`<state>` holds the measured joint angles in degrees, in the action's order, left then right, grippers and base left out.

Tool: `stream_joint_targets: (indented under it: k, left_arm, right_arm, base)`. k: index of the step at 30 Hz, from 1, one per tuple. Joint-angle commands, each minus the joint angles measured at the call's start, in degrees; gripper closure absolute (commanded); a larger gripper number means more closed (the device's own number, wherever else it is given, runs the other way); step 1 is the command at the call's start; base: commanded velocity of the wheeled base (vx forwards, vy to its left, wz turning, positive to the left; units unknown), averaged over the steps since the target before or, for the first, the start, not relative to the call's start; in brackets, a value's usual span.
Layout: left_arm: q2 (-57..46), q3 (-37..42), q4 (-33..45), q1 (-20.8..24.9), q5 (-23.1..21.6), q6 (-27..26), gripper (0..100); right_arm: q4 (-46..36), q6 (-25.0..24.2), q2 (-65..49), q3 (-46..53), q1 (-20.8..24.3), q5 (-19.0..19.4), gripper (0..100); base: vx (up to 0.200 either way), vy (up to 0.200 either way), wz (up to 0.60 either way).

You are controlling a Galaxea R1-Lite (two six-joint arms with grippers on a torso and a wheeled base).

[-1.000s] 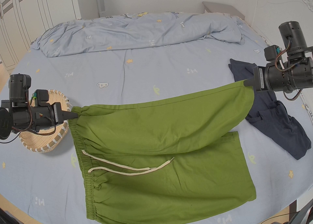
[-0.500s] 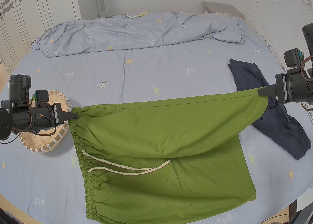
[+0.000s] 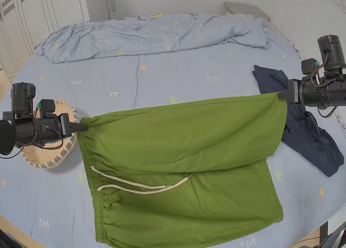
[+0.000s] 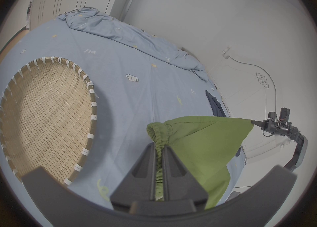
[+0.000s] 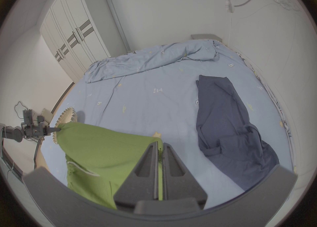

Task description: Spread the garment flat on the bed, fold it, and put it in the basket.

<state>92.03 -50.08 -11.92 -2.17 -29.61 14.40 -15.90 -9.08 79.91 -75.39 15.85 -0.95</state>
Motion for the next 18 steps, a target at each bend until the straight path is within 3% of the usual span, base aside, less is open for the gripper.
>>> stream_joint_targets:
  k: [1, 9, 18]
  left_arm:
    - [2.81, -0.55, -2.49, -0.03, 0.08, 0.02, 100]
    - [6.94, -2.57, -6.27, -0.20, 0.08, 0.02, 100]
    - [7.99, -4.85, -6.45, -3.02, -0.36, 0.10, 100]
  right_arm:
    - [5.88, 0.03, 8.33, -0.20, -0.64, -0.02, 100]
    - [20.38, 1.44, 18.97, -3.98, -0.64, -0.28, 100]
    - [22.75, 1.70, 24.59, -11.54, -0.64, -0.37, 100]
  base:
    - [0.000, 0.000, 0.00]
    - [0.000, 0.000, 0.00]
    - [0.000, 0.000, 0.00]
